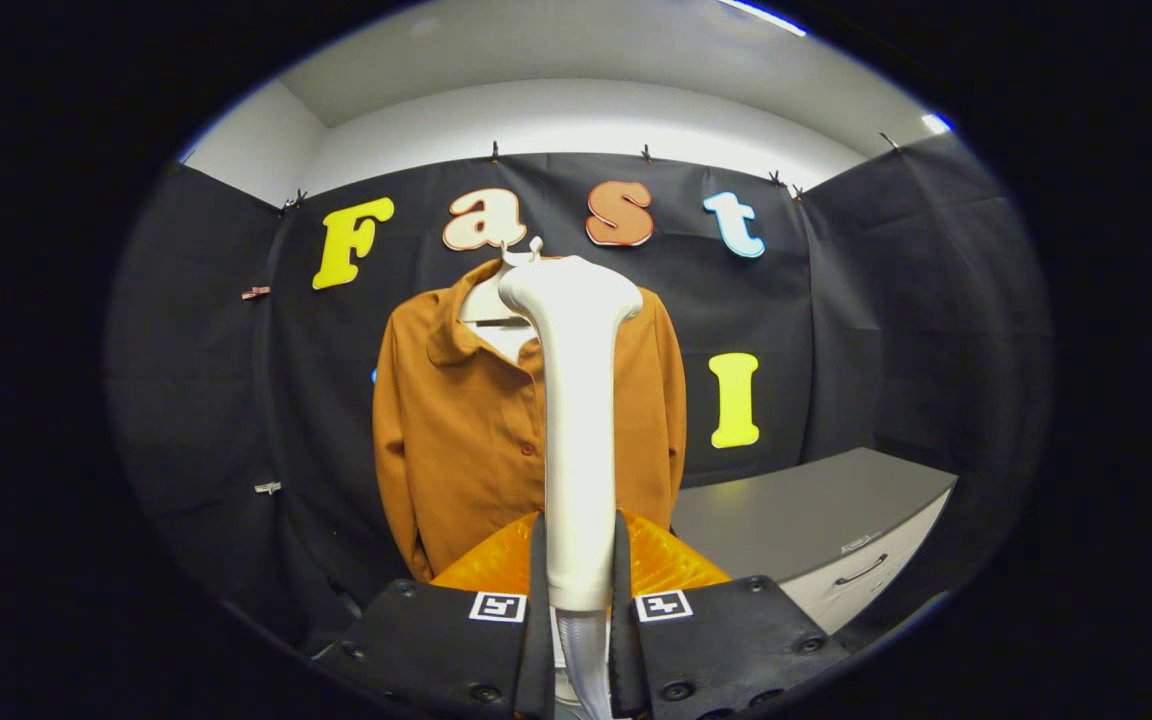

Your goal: Iron the clothes twice with a garment steamer, once on the left side and once on the right side.

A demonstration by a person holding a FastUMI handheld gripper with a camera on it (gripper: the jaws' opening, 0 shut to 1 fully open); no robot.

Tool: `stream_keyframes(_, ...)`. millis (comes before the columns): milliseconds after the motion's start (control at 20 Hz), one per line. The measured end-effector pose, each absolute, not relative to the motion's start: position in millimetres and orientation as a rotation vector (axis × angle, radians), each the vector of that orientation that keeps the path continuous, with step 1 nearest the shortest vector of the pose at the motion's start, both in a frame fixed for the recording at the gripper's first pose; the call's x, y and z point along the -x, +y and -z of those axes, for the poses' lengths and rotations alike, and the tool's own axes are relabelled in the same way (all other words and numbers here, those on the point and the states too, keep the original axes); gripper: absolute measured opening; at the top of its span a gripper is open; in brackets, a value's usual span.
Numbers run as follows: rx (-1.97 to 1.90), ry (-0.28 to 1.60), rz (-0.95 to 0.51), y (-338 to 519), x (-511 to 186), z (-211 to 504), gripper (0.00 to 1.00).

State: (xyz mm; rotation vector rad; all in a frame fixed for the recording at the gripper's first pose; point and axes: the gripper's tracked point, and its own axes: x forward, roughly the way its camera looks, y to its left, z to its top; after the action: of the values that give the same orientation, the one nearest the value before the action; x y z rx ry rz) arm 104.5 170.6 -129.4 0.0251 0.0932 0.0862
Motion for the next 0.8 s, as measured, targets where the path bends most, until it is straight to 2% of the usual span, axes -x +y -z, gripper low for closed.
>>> stream_keyframes(350, 0.071, 0.050, -0.124, 231.2, -130.4, 119.6, 0.25)
stream_keyframes(800, 0.137, 0.133, -0.107, 266.5, -172.9, 189.9, 0.25)
